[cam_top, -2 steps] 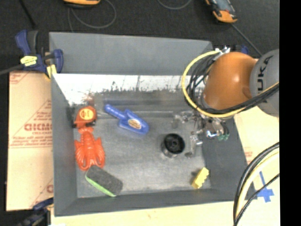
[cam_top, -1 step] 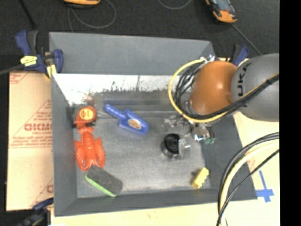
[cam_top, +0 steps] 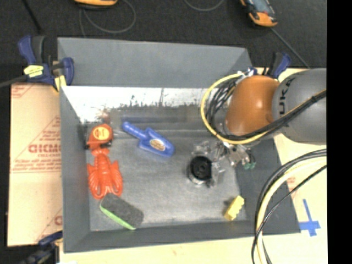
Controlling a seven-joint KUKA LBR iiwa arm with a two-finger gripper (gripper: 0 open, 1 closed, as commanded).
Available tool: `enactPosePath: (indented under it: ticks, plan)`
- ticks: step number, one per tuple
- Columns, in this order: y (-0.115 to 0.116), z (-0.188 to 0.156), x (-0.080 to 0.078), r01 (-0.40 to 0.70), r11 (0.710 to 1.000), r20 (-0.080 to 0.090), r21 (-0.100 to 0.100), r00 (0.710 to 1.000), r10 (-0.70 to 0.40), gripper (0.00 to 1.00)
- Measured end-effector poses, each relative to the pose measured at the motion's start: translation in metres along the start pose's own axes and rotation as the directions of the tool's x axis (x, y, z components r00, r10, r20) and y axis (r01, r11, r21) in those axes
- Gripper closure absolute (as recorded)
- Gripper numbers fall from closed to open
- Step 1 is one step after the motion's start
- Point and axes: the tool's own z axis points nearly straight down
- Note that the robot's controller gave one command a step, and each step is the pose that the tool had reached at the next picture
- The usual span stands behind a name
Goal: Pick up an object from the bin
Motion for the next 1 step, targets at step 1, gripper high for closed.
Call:
enactPosePath:
  ticks: [1]
  plan:
    - [0.0001,0.0000,0.0000,-0.001,1.000,0.000,0.000,1.000,0.001,1.00]
